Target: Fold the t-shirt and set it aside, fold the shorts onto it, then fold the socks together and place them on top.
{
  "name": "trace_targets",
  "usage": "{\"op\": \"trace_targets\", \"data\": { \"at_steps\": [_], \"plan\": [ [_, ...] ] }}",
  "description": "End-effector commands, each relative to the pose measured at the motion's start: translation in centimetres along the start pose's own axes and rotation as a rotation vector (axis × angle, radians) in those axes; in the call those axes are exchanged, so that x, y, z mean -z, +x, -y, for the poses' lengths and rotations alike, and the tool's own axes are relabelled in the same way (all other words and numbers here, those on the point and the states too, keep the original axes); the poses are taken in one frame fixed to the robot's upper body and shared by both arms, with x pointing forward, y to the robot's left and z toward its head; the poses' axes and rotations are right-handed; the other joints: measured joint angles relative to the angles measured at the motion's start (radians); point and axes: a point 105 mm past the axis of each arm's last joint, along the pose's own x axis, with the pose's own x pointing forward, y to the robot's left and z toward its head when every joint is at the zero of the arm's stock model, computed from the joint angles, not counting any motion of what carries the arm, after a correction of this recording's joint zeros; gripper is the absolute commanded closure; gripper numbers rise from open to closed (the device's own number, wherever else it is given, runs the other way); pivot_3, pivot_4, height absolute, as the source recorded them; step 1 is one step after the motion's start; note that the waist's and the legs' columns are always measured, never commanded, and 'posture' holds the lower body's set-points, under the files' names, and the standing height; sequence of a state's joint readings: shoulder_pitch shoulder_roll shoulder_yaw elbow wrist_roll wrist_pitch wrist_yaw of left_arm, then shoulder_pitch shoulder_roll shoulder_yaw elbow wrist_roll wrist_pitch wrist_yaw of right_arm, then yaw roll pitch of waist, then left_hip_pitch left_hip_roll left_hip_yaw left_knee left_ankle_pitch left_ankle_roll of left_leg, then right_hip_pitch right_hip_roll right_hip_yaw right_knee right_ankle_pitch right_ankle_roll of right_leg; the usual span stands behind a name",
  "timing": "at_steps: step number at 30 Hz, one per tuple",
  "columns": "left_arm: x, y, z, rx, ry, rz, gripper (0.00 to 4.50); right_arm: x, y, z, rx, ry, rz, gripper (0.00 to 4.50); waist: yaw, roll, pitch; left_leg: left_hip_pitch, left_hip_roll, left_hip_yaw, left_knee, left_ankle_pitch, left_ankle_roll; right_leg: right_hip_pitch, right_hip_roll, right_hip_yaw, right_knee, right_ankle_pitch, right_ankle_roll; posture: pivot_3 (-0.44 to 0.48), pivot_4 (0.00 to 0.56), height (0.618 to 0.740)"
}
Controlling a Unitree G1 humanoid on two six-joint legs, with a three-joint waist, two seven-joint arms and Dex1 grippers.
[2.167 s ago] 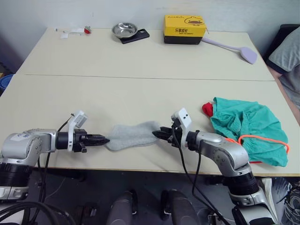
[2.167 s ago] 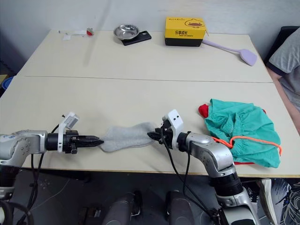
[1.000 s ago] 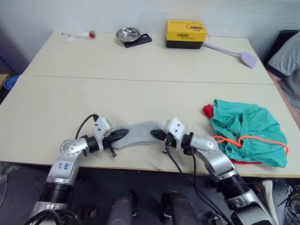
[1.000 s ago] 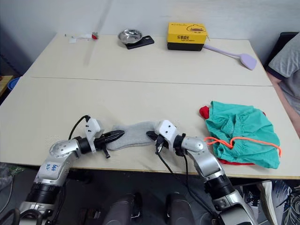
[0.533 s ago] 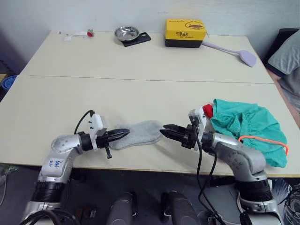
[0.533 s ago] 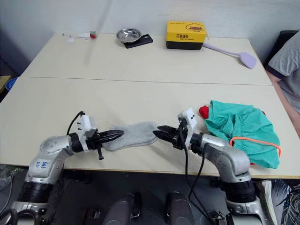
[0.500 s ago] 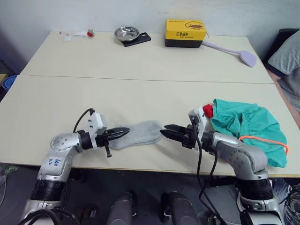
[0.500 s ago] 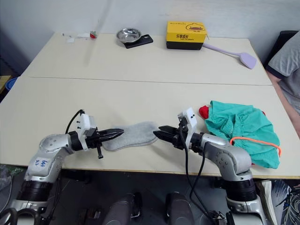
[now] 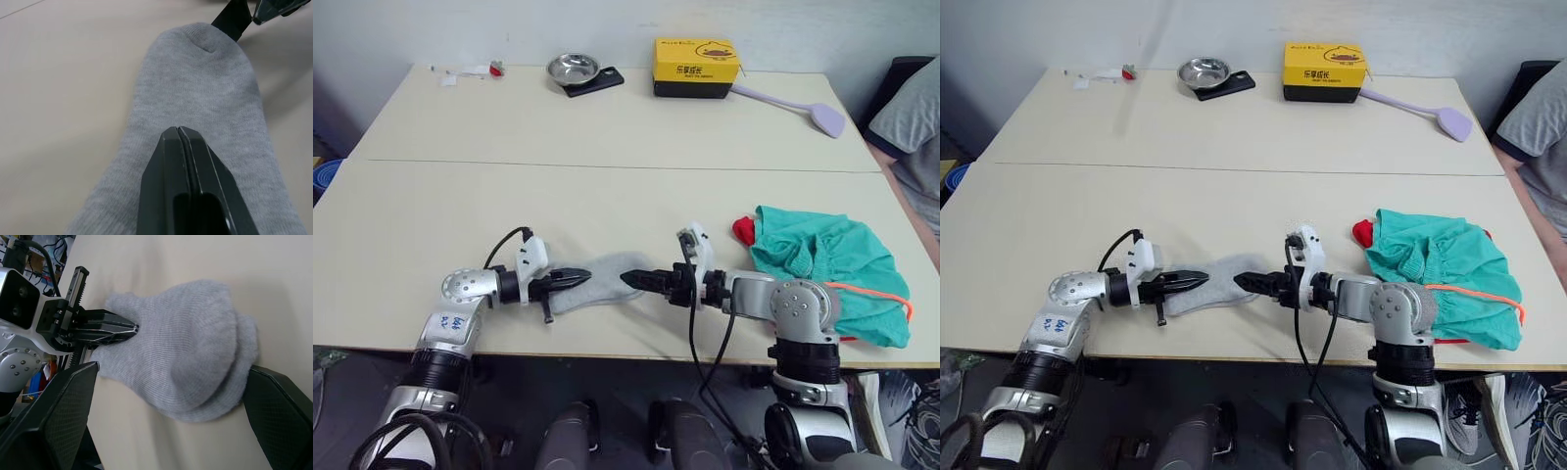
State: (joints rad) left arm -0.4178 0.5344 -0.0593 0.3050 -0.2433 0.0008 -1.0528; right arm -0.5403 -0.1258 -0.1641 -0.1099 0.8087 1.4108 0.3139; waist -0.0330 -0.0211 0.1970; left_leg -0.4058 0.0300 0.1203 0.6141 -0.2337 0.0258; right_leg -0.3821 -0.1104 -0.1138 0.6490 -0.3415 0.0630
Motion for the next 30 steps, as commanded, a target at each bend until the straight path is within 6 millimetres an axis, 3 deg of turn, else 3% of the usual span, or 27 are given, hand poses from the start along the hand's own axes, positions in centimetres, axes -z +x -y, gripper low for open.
{"op": "trace_targets", "data": {
  "at_steps": [1, 9, 11, 20, 25, 30],
  "plan": [
    [0.5, 0.5, 0.5, 0.024, -0.004, -0.013, 4.5, 0.5, 0.9, 0.4, 0.02, 0.046, -0.006, 0.98, 0.0, 0.0, 0.0, 0.0, 0.0, 0.0, 0.0, 0.0, 0.0, 0.0, 0.0, 0.0, 0.0, 0.0, 0.0, 0.0, 0.15, 0.74],
    [0.1, 2.0, 1.1, 0.035, -0.009, 0.025, 4.5, -1.2, -1.0, 1.3, 0.055, 0.032, 0.075, 4.0, 0.005, 0.0, 0.0, -0.001, 0.0, 0.0, 0.0, 0.0, 0.0, 0.0, 0.0, 0.0, 0.0, 0.0, 0.0, 0.0, 0.15, 0.74],
    [-0.4, 3.0, 1.4, 0.039, -0.018, 0.051, 4.5, -1.7, -1.9, 1.4, 0.067, 0.02, 0.089, 4.46, 0.01, 0.001, 0.0, -0.001, -0.001, 0.0, 0.0, 0.0, 0.0, 0.001, -0.001, 0.0, -0.001, 0.0, 0.001, 0.0, 0.15, 0.74],
    [-2.1, 7.8, 2.2, 0.053, -0.04, 0.114, 4.5, -4.5, -6.2, 1.8, 0.159, -0.095, 0.115, 4.46, 0.025, 0.001, 0.0, -0.005, -0.003, 0.0, 0.0, 0.0, 0.005, -0.001, -0.002, 0.0, -0.006, 0.002, 0.004, 0.0, 0.15, 0.74],
    [-1.8, 9.0, 1.6, 0.022, -0.048, 0.082, 4.5, -5.2, -6.5, 0.6, 0.18, -0.155, 0.047, 4.46, 0.025, 0.001, 0.0, -0.005, -0.002, 0.0, 0.0, 0.001, 0.004, -0.002, -0.001, -0.001, -0.004, 0.002, 0.004, 0.0, 0.15, 0.74],
    [-1.0, 9.2, 1.4, -0.007, -0.077, 0.064, 4.5, -5.7, -5.4, -1.4, 0.129, -0.211, 0.032, 4.46, 0.027, 0.001, 0.0, -0.005, -0.002, 0.0, 0.0, 0.001, 0.004, -0.001, -0.001, 0.0, -0.005, 0.003, 0.004, 0.0, 0.15, 0.74]
  ]
}}
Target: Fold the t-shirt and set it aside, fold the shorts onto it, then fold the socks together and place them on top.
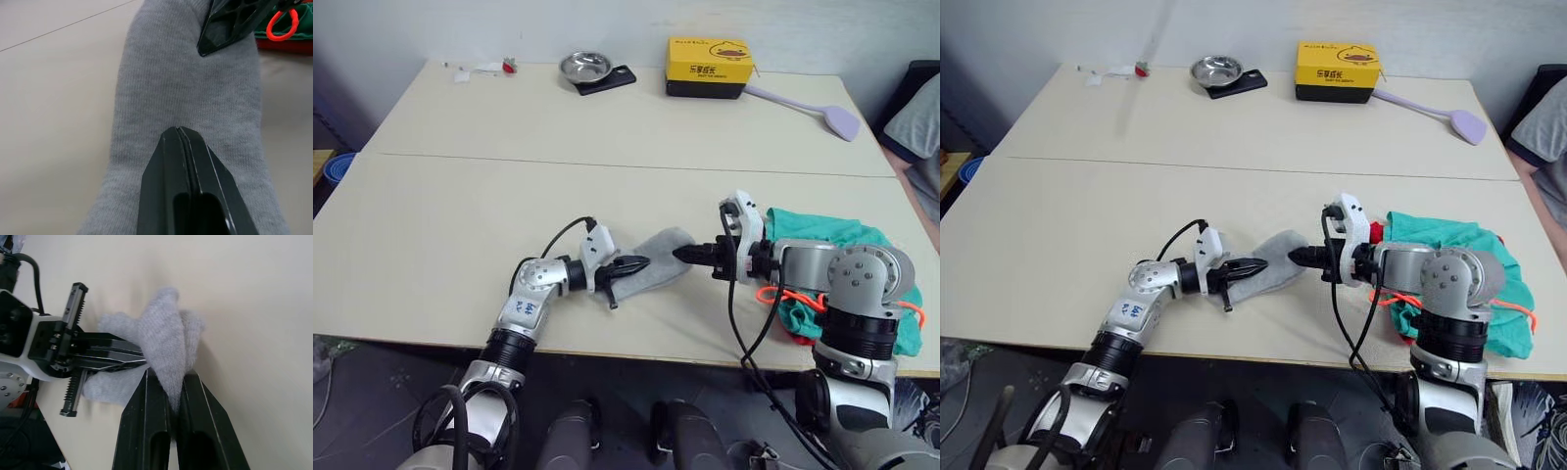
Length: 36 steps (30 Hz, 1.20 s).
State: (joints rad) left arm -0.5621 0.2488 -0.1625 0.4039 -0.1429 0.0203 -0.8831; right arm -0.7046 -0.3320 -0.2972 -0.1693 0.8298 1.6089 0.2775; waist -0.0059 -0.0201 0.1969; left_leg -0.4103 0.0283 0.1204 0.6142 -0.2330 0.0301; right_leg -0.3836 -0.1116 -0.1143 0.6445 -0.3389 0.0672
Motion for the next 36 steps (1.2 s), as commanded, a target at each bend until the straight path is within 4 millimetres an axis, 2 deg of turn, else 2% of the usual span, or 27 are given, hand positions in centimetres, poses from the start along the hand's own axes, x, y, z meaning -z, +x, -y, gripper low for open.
{"op": "trace_targets", "data": {
  "at_steps": [1, 7, 10, 14, 20, 23, 26, 30, 36],
  "plan": [
    [1.9, -0.2, 0.0, -0.035, -0.045, -0.052, 4.5, -0.8, 0.8, -2.7, -0.073, -0.068, 0.024, 4.46, 0.0, 0.0, 0.0, 0.0, 0.0, 0.0, 0.0, 0.0, 0.0, 0.0, 0.0, 0.0, 0.0, 0.0, 0.0, 0.0, 0.15, 0.74],
    [2.7, -0.9, 0.2, -0.075, -0.094, -0.05, 4.5, 1.1, 3.7, -4.8, -0.115, -0.041, -0.017, 4.46, -0.002, 0.001, 0.0, 0.0, 0.0, 0.0, 0.0, 0.0, 0.0, 0.0, 0.0, 0.0, 0.001, 0.0, 0.0, 0.0, 0.15, 0.74],
    [2.7, -1.4, 0.2, -0.098, -0.113, -0.037, 4.5, 1.4, 4.4, -4.8, -0.094, -0.015, -0.004, 4.46, -0.007, 0.001, 0.0, 0.0, 0.0, 0.0, 0.0, 0.0, 0.0, 0.0, 0.0, 0.0, 0.0, 0.0, 0.0, 0.0, 0.15, 0.74],
    [2.4, -4.0, 0.3, -0.1, -0.121, -0.023, 4.5, 1.9, 4.8, -4.2, -0.072, 0.006, -0.003, 4.46, -0.033, 0.001, -0.001, 0.001, 0.0, 0.0, -0.001, 0.0, 0.0, 0.0, 0.0, 0.0, 0.0, 0.0, 0.0, 0.0, 0.15, 0.74],
    [0.1, -7.4, -0.2, -0.097, -0.136, 0.041, 4.5, 2.6, 5.1, -3.7, -0.054, -0.006, -0.012, 4.46, -0.048, 0.002, -0.001, 0.001, 0.002, 0.0, -0.003, 0.001, -0.002, -0.002, 0.002, 0.0, 0.001, -0.001, -0.002, 0.0, 0.15, 0.74],
    [0.8, -8.5, -0.4, -0.102, -0.134, -0.029, 4.5, 2.4, 5.1, -3.5, -0.049, -0.019, 0.0, 4.46, -0.046, 0.002, -0.001, -0.003, 0.001, 0.0, -0.003, 0.001, -0.002, -0.006, 0.001, 0.001, 0.002, -0.001, -0.001, 0.0, 0.15, 0.74],
    [1.9, -8.8, -0.5, -0.128, -0.146, -0.089, 4.5, 1.9, 5.1, -3.8, -0.057, -0.041, 0.02, 4.46, -0.044, 0.002, -0.001, -0.009, 0.001, 0.0, -0.001, 0.002, -0.002, -0.01, 0.001, 0.001, 0.002, -0.001, -0.001, 0.0, 0.15, 0.74],
    [2.5, -8.2, 0.0, -0.122, -0.177, -0.1, 4.5, 1.2, 5.2, -5.1, -0.091, -0.076, 0.033, 4.46, -0.045, 0.002, -0.001, -0.009, 0.001, 0.0, -0.001, 0.002, -0.002, -0.01, 0.001, 0.001, 0.002, 0.0, -0.001, 0.0, 0.15, 0.74],
    [3.1, -7.7, 0.2, -0.144, -0.208, -0.116, 4.5, 1.6, 6.0, -7.2, -0.165, -0.094, -0.009, 4.46, -0.043, 0.002, -0.001, -0.009, 0.001, 0.0, -0.001, 0.002, -0.002, -0.011, 0.001, 0.0, 0.003, 0.0, -0.001, 0.0, 0.15, 0.74]
  ]
}}
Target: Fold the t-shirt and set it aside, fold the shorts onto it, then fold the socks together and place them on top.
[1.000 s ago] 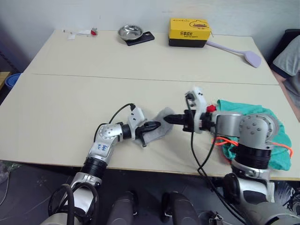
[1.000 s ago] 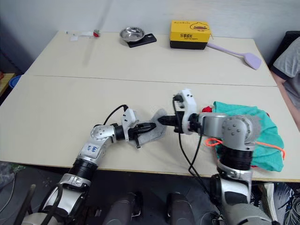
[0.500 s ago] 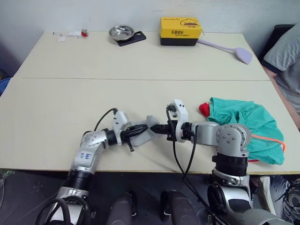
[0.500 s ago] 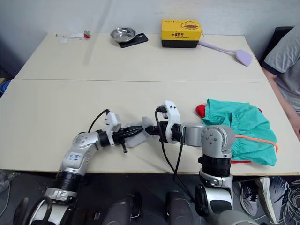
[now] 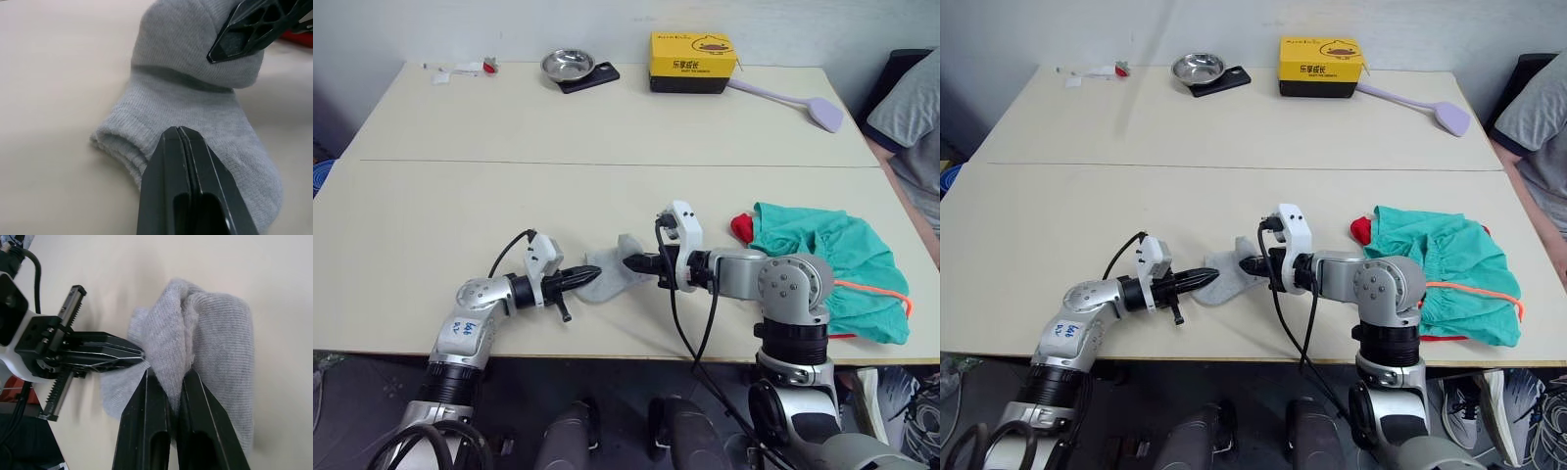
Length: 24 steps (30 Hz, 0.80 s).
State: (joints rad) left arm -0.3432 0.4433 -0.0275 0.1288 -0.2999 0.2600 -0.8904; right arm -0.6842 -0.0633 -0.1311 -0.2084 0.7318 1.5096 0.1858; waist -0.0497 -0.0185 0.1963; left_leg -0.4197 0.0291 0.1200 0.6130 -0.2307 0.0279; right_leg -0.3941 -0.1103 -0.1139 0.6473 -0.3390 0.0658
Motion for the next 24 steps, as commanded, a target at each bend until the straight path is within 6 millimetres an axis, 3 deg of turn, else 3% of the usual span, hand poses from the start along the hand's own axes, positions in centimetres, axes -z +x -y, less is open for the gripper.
{"op": "trace_targets", "data": {
  "at_steps": [1, 15, 20, 24],
  "plan": [
    [1.8, 0.0, 0.3, -0.013, -0.039, -0.068, 4.5, -0.3, 0.3, -2.2, -0.075, -0.052, 0.001, 4.46, 0.001, 0.0, 0.0, 0.0, 0.0, 0.0, 0.0, 0.0, 0.0, 0.0, 0.0, 0.0, 0.0, 0.0, 0.0, 0.0, 0.15, 0.74],
    [2.0, -1.9, 0.0, -0.071, -0.044, -0.096, 4.5, 1.1, 3.3, -3.9, -0.136, -0.103, -0.057, 4.46, -0.008, 0.0, 0.0, 0.0, 0.0, 0.0, 0.0, 0.0, 0.0, 0.0, 0.0, 0.0, 0.0, 0.0, 0.0, 0.0, 0.15, 0.74],
    [1.1, -2.9, -0.2, -0.088, -0.041, -0.059, 4.5, 1.3, 3.3, -2.2, -0.12, -0.113, -0.067, 3.02, -0.005, 0.0, 0.0, 0.0, 0.0, 0.0, 0.0, 0.0, 0.0, 0.0, 0.0, 0.0, 0.0, 0.0, 0.0, 0.0, 0.15, 0.74],
    [-0.3, -4.9, 0.0, -0.044, -0.101, -0.028, 4.5, 0.9, 1.9, -3.3, -0.261, -0.144, -0.086, 1.67, -0.005, 0.0, 0.0, 0.0, 0.0, 0.0, 0.0, 0.0, 0.0, 0.0, 0.0, 0.0, 0.0, 0.0, 0.0, 0.0, 0.15, 0.74]
  ]
}}
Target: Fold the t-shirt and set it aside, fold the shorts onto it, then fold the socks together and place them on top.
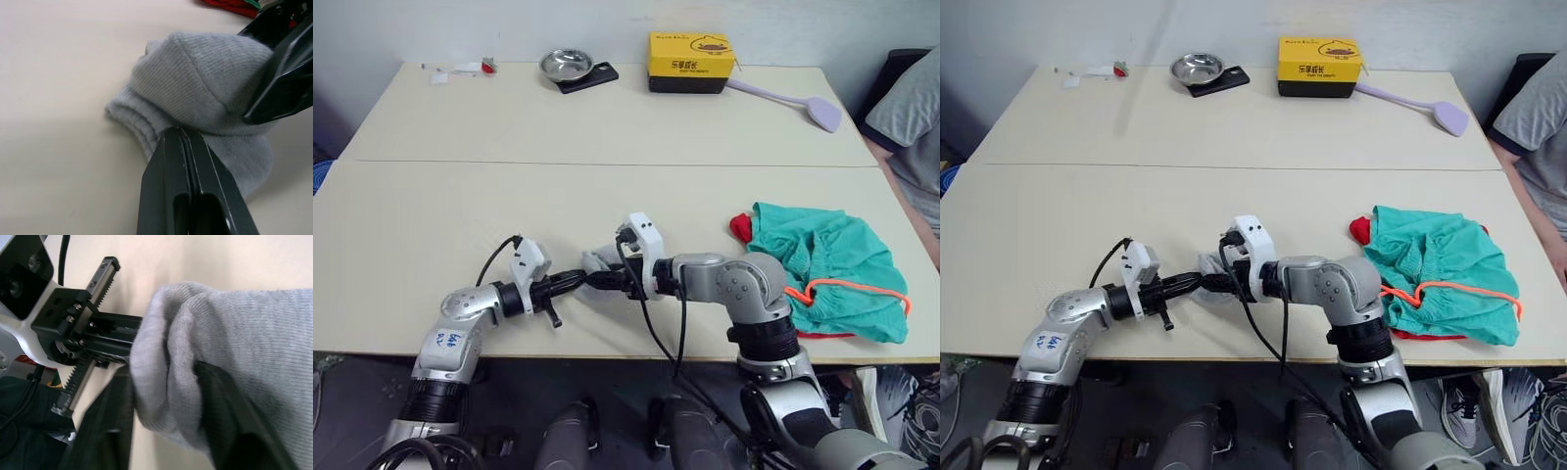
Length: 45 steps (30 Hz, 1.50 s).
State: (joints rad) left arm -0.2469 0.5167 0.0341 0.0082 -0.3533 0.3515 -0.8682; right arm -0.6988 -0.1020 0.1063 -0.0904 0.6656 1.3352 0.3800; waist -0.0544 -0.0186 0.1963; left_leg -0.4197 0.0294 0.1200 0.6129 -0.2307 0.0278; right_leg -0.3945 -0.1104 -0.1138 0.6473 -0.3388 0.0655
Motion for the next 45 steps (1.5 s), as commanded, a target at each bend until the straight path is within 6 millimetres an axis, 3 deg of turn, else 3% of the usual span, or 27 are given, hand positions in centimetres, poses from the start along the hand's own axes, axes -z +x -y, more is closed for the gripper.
{"op": "trace_targets", "data": {
  "at_steps": [1, 5, 11, 14, 19, 25, 31, 34, 39, 45],
  "plan": [
    [-0.8, -2.4, 0.1, 0.037, -0.081, 0.004, 4.5, -1.0, -1.3, -1.8, -0.156, -0.052, 0.009, 1.31, -0.001, 0.0, 0.0, 0.0, 0.0, 0.0, 0.0, 0.0, 0.0, 0.0, 0.0, 0.0, 0.0, 0.0, 0.0, 0.0, 0.15, 0.74],
    [-1.4, -5.3, -0.9, 0.016, -0.06, -0.082, 4.5, -2.0, -3.5, -2.9, -0.31, -0.089, 0.047, 0.02, 0.001, 0.0, 0.001, -0.002, 0.0, 0.0, -0.001, 0.0, 0.0, -0.002, 0.0, 0.0, -0.001, 0.0, 0.0, 0.0, 0.15, 0.74],
    [-3.8, -6.9, -1.9, -0.003, -0.052, -0.05, 4.5, -3.0, -6.7, -2.2, -0.382, -0.145, 0.133, 0.02, 0.008, 0.0, 0.001, -0.002, -0.001, 0.0, -0.001, -0.001, 0.001, -0.001, -0.001, 0.0, -0.003, 0.0, 0.0, 0.0, 0.15, 0.74],
    [-6.5, -5.6, -1.0, 0.068, -0.066, 0.06, 4.5, -3.7, -7.5, -0.8, -0.329, -0.228, 0.239, 0.64, 0.022, 0.0, 0.001, -0.002, -0.001, 0.0, -0.001, -0.001, 0.001, -0.001, -0.001, -0.001, -0.004, 0.0, 0.0, 0.0, 0.15, 0.74],
    [-8.9, -1.6, 1.0, 0.178, -0.053, 0.159, 4.5, -3.2, -6.1, 1.2, -0.173, -0.477, 0.309, 2.41, 0.028, -0.001, 0.001, -0.002, -0.002, 0.001, 0.0, 0.0, 0.0, 0.0, -0.001, -0.001, -0.003, 0.001, 0.001, 0.0, 0.15, 0.74],
    [-6.2, 2.1, 2.2, 0.184, -0.013, 0.081, 4.5, -2.2, -4.3, 1.9, -0.112, -0.57, 0.335, 4.44, 0.02, -0.002, 0.002, -0.002, -0.001, 0.003, 0.001, 0.003, -0.005, -0.001, 0.001, 0.001, -0.003, 0.001, 0.002, 0.0, 0.15, 0.74],
    [-2.8, 2.5, 0.0, 0.065, 0.031, -0.032, 4.5, -0.9, -2.5, 2.2, -0.088, -0.587, 0.314, 4.44, 0.026, -0.002, 0.002, -0.001, 0.001, 0.002, 0.001, 0.005, -0.007, -0.001, 0.002, 0.001, -0.001, 0.002, 0.0, 0.0, 0.15, 0.74],
    [-1.2, 2.2, 0.1, 0.057, 0.013, -0.083, 4.5, 0.2, -1.8, 2.7, -0.066, -0.574, 0.281, 4.44, 0.027, -0.002, 0.002, -0.001, 0.0, 0.001, 0.001, 0.005, -0.007, -0.001, 0.002, 0.001, -0.001, 0.002, 0.0, 0.0, 0.15, 0.74],
    [1.5, 1.5, 0.7, 0.051, -0.02, -0.141, 4.5, 1.2, -1.1, 5.1, 0.043, -0.53, 0.25, 4.44, 0.024, -0.002, 0.002, 0.0, 0.0, 0.001, 0.001, 0.005, -0.007, 0.001, 0.001, 0.001, -0.001, 0.002, 0.0, 0.0, 0.15, 0.74],
    [1.8, 1.9, 0.6, 0.008, -0.116, -0.077, 4.5, 0.4, -2.3, 5.9, 0.044, -0.382, 0.364, 4.44, 0.026, -0.002, 0.002, 0.013, 0.001, 0.001, -0.001, -0.003, -0.007, 0.012, 0.001, 0.001, -0.003, 0.002, 0.0, 0.0, 0.15, 0.74]
  ]
}}
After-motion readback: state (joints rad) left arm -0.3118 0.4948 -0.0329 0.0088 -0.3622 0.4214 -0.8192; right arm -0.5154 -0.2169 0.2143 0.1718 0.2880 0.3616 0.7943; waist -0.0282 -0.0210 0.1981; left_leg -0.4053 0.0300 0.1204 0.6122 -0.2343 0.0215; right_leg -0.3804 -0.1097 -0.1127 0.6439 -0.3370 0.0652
